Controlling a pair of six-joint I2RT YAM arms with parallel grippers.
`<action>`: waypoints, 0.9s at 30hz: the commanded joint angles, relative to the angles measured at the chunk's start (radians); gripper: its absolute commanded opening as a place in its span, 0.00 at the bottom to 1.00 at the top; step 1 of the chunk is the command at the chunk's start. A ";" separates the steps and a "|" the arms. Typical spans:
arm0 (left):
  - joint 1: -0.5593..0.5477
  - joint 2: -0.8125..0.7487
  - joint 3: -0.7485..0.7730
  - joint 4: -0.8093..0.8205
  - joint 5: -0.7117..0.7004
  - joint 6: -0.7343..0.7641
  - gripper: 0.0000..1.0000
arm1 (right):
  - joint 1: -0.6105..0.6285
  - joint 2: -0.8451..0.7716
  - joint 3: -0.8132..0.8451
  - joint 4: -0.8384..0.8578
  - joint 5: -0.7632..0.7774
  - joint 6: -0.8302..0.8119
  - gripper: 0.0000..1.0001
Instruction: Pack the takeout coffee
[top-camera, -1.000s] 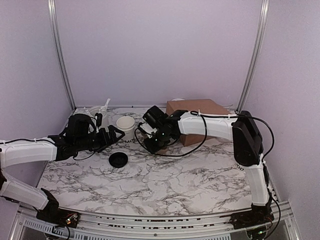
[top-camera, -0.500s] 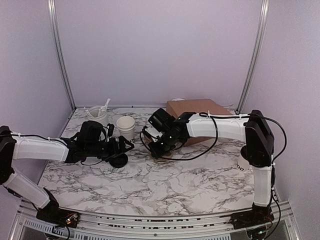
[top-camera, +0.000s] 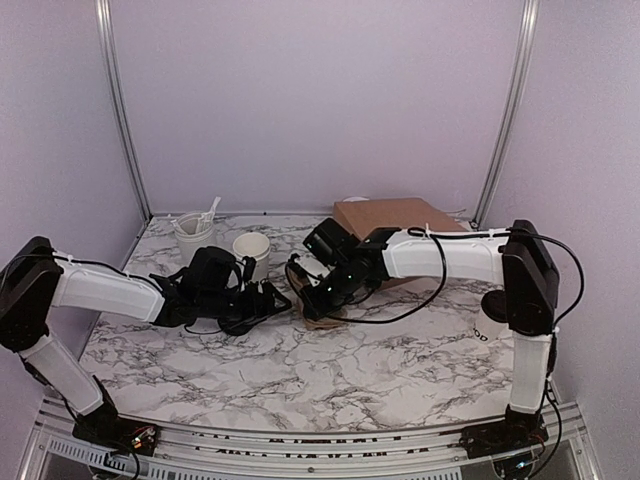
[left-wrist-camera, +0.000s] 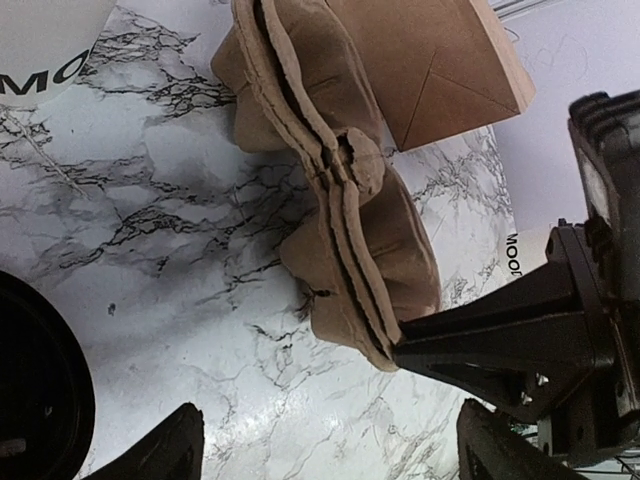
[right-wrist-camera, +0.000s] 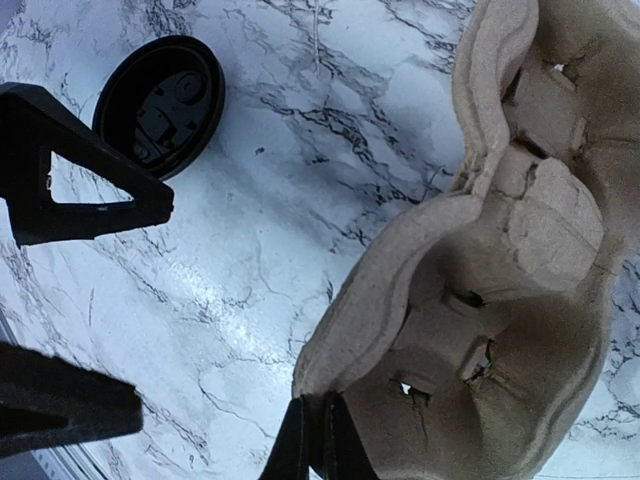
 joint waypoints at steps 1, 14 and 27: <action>-0.008 0.048 0.031 0.036 -0.003 -0.028 0.85 | 0.010 -0.047 -0.031 0.024 -0.034 0.035 0.00; -0.017 0.135 0.072 0.100 0.019 -0.058 0.82 | 0.010 -0.072 -0.067 0.036 -0.039 0.037 0.00; -0.019 0.173 0.092 0.112 0.029 -0.062 0.81 | 0.009 -0.072 -0.074 0.042 -0.037 0.041 0.00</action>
